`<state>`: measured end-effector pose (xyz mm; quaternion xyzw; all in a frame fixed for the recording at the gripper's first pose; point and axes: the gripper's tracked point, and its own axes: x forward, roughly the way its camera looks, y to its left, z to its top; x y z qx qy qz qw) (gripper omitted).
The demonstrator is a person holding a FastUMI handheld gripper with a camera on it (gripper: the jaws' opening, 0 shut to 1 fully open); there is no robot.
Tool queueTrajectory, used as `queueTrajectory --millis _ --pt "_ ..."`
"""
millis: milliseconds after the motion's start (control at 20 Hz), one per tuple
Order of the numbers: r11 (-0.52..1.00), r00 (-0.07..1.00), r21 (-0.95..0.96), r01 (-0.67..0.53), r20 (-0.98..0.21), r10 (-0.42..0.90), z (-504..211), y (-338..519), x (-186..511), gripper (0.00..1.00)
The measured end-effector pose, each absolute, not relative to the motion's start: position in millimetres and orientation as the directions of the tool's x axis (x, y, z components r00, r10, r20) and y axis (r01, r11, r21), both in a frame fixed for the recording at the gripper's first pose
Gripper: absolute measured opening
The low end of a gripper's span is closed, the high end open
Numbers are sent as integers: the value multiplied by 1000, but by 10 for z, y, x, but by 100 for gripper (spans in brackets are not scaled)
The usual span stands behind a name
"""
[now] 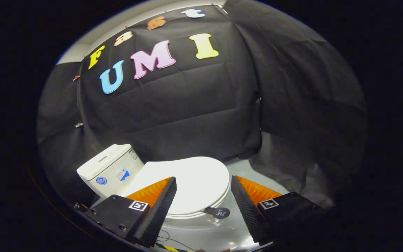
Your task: Open the toilet lid.
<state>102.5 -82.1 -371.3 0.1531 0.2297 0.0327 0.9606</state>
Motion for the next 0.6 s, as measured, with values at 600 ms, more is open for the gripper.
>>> queueTrajectory --millis 600 --pt "750 750 583 313 -636 181 -5023 -1220 1041 99"
